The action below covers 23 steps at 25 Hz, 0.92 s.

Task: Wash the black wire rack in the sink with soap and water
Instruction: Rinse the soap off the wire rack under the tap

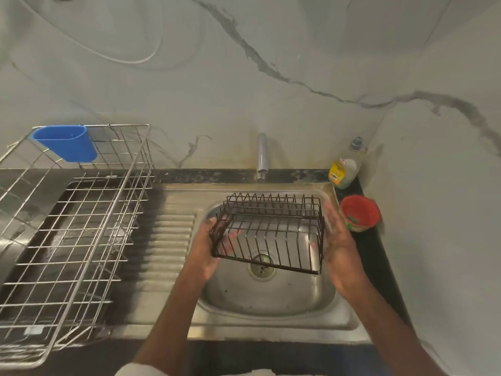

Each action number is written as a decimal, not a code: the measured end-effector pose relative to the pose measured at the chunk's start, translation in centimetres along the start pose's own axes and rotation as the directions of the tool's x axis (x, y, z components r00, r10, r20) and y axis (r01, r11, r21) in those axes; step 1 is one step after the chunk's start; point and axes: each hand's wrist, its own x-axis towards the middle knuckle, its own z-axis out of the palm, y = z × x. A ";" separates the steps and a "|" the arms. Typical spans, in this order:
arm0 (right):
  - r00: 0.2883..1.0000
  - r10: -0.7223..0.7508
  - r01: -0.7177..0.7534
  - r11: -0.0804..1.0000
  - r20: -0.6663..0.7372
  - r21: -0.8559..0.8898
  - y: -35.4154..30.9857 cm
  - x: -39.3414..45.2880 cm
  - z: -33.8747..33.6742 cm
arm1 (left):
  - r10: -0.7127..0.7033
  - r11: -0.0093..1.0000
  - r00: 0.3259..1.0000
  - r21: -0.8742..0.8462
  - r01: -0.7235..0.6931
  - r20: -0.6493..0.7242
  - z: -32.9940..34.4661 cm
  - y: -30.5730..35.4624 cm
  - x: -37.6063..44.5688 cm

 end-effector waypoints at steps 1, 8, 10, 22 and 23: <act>0.988 0.143 -0.122 0.955 -0.061 0.271 0.6 -0.2 0.4 | 0.060 0.998 0.998 0.025 -0.060 0.002 -0.1 0.3 -0.8; 0.922 0.334 -0.337 0.941 -0.196 0.018 -2.5 0.2 3.4 | 0.181 0.940 0.977 0.271 -0.205 0.112 1.1 4.8 -5.2; 0.974 0.124 -0.147 0.983 -0.189 -0.113 -5.4 1.4 2.6 | 0.195 0.897 0.972 0.379 -0.230 0.129 2.6 7.4 -5.9; 0.907 0.085 -0.227 0.923 -0.411 -0.310 -2.3 0.1 5.5 | 0.386 0.729 0.918 0.578 -0.368 0.097 2.3 2.7 -4.2; 0.912 0.004 -0.149 0.935 -0.411 -0.321 -3.5 0.4 5.1 | 0.469 0.708 0.874 0.535 -0.460 0.131 2.9 4.1 -4.6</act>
